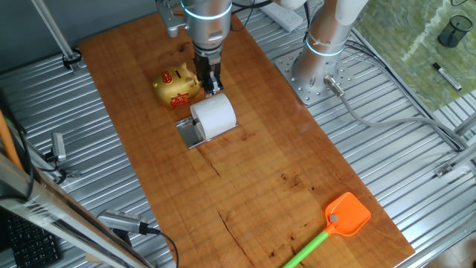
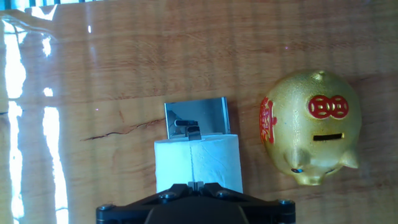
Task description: Take the roll of paper down from the shelf
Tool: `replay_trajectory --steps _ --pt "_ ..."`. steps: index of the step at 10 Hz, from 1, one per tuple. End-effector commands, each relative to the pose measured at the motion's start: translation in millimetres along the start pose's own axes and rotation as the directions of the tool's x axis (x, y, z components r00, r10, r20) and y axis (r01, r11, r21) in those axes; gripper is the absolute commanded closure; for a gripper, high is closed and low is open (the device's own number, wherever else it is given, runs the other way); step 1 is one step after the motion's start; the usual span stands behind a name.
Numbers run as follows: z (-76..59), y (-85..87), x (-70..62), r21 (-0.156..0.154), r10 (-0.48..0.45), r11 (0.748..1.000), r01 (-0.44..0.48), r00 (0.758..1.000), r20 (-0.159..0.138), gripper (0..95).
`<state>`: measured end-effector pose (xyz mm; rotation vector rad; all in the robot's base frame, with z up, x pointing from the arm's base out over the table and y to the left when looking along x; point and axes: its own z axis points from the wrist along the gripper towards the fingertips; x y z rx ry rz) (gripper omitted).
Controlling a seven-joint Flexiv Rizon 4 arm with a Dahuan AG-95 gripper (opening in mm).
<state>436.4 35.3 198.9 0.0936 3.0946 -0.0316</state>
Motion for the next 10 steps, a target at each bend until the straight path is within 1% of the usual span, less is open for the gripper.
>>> replay_trajectory --steps 1,2,3,4,6,10 --pt "0.3 -0.1 0.2 0.029 -0.057 0.998 0.057 0.998 0.006 95.0" --pt "0.3 -0.1 0.2 0.025 -0.071 0.997 0.071 0.997 0.005 95.0" --pt "0.3 -0.1 0.2 0.020 -0.105 0.994 0.105 0.995 -0.003 95.0" --pt "0.3 -0.1 0.2 0.011 -0.114 0.993 0.114 0.993 -0.014 95.0" --pt "0.3 -0.1 0.2 0.001 -0.119 0.993 0.119 0.993 -0.013 95.0" --pt "0.2 -0.1 0.4 0.002 -0.127 0.992 0.127 0.992 -0.016 95.0"
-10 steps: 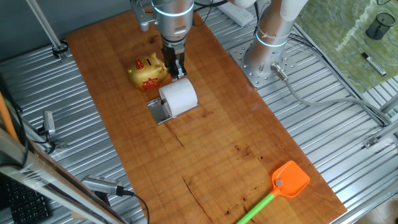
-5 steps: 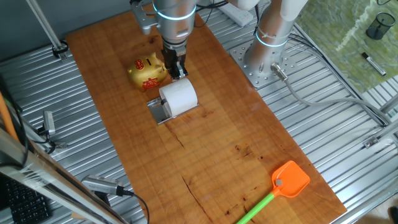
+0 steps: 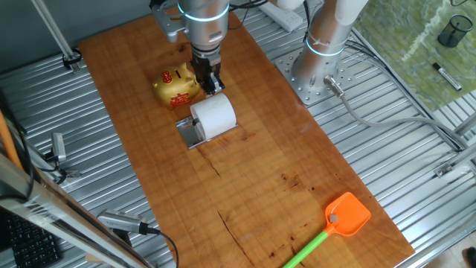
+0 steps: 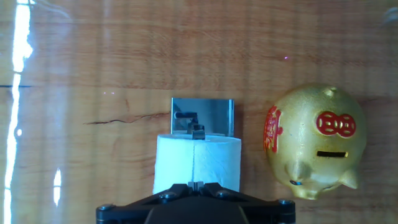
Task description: Take the roll of paper down from the shelf
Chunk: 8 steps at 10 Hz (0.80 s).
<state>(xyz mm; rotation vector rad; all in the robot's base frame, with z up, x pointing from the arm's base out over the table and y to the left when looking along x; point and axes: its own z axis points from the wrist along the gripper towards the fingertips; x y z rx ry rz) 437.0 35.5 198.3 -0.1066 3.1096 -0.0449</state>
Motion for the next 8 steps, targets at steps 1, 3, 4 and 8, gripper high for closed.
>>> replay_trajectory --steps 1,3,4,8 --pt "-0.7 0.2 1.7 -0.001 0.006 1.000 -0.006 1.000 -0.002 95.0" --pt "1.4 0.2 7.3 0.004 0.013 1.000 -0.013 1.000 -0.004 95.0" --pt "4.7 0.0 10.8 0.005 0.014 1.000 -0.014 1.000 0.000 95.0" --pt "15.4 4.9 13.2 0.004 0.031 1.000 -0.031 1.000 0.002 95.0"
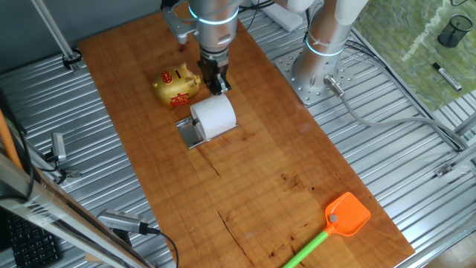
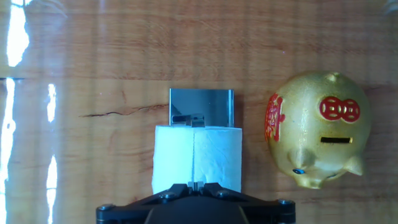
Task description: Take the roll of paper down from the shelf
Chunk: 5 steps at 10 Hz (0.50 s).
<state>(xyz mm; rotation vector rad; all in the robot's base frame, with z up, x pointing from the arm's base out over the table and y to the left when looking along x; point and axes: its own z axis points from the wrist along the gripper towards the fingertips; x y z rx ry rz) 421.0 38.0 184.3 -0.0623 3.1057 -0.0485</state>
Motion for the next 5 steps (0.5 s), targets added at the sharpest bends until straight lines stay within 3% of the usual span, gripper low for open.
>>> replay_trajectory --steps 1,5 --pt "7.0 2.5 -3.7 0.003 0.010 1.000 -0.010 1.000 -0.002 95.0" --pt "19.7 2.0 -3.7 -0.003 0.033 0.999 -0.033 0.999 -0.006 95.0"
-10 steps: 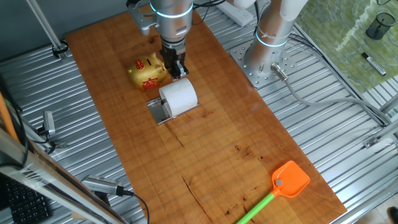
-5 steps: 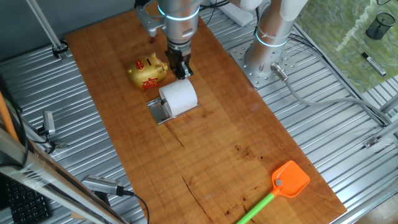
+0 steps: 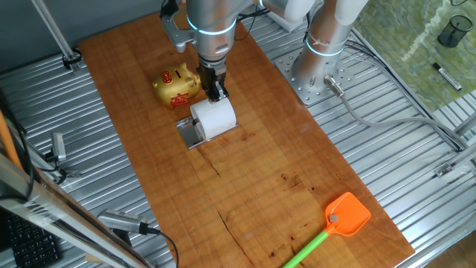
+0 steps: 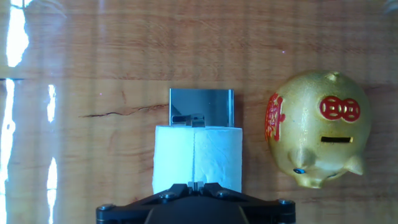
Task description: Take the roll of paper down from the shelf
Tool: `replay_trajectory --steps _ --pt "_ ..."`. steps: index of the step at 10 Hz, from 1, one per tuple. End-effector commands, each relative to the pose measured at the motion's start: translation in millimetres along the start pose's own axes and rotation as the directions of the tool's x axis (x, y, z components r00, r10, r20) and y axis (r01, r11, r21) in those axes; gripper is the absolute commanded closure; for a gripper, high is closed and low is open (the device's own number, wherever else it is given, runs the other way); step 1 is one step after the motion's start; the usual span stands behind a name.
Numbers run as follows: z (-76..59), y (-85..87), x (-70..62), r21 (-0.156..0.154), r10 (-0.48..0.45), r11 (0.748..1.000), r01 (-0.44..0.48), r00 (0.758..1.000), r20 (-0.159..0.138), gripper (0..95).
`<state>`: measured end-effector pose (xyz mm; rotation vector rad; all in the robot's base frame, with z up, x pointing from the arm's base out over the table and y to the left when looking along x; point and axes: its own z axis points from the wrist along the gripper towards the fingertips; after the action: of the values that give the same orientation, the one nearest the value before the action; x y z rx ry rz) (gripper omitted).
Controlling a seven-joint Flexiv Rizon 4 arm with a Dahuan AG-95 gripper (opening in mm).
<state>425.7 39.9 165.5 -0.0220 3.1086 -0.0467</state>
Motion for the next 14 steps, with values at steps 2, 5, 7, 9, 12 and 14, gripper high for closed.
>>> replay_trajectory --steps 2,5,7,9,12,14 --pt "5.3 -2.7 4.4 -0.003 0.011 1.000 -0.011 1.000 -0.001 95.0" --pt "11.8 -5.3 8.1 -0.004 0.011 1.000 -0.011 1.000 -0.002 95.0" --pt "15.1 -5.6 7.2 -0.004 0.014 1.000 -0.014 1.000 -0.002 95.0" --pt "18.9 -6.2 6.1 -0.004 0.014 1.000 -0.014 1.000 -0.002 95.0" --pt "23.0 -6.5 4.9 -0.002 0.016 1.000 -0.016 1.000 -0.002 95.0" --pt "24.9 -6.1 4.3 -0.001 0.018 1.000 -0.018 1.000 -0.002 95.0"
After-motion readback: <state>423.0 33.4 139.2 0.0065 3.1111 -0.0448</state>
